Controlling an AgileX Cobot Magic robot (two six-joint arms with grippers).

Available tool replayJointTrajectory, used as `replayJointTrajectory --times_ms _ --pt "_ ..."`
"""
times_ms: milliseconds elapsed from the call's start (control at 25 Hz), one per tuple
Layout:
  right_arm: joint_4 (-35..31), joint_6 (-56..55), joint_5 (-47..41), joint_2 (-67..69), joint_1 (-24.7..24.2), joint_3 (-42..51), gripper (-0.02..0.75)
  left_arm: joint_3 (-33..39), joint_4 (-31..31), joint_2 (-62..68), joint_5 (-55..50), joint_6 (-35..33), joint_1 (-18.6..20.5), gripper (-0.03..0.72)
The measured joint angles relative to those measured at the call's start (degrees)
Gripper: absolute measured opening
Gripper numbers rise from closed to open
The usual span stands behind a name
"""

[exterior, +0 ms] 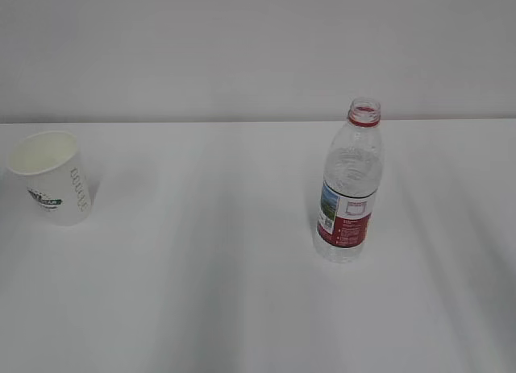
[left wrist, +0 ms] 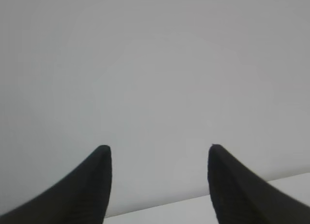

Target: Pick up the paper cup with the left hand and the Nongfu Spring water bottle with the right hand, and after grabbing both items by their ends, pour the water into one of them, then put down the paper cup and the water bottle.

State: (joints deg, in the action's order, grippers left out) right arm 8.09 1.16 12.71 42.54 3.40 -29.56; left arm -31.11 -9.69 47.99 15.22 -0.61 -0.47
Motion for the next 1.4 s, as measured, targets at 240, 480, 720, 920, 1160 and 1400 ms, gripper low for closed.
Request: replayJointTrajectory --times_ms 240,480,720,920,1160,1400 --pt "0.12 0.0 7.2 6.65 0.0 0.0 0.582 0.0 0.0 5.11 4.97 0.0 0.0 0.461" --pt "-1.09 0.0 10.58 13.32 0.0 0.0 0.582 0.0 0.0 8.2 5.19 0.0 0.0 0.461" --pt "-2.37 0.0 15.36 20.51 0.0 0.0 0.582 0.0 0.34 11.63 5.19 0.0 0.0 0.461" --pt "-3.78 0.0 20.05 24.77 0.0 0.0 0.582 0.0 3.79 16.22 5.19 0.0 0.0 0.461" --pt "-4.04 0.0 23.79 31.07 0.0 0.0 0.582 0.0 5.03 21.92 7.64 0.0 0.0 0.461" --pt "-3.78 0.0 28.51 36.96 -0.09 0.82 0.582 2.46 5.03 28.39 12.73 0.0 0.0 0.461"
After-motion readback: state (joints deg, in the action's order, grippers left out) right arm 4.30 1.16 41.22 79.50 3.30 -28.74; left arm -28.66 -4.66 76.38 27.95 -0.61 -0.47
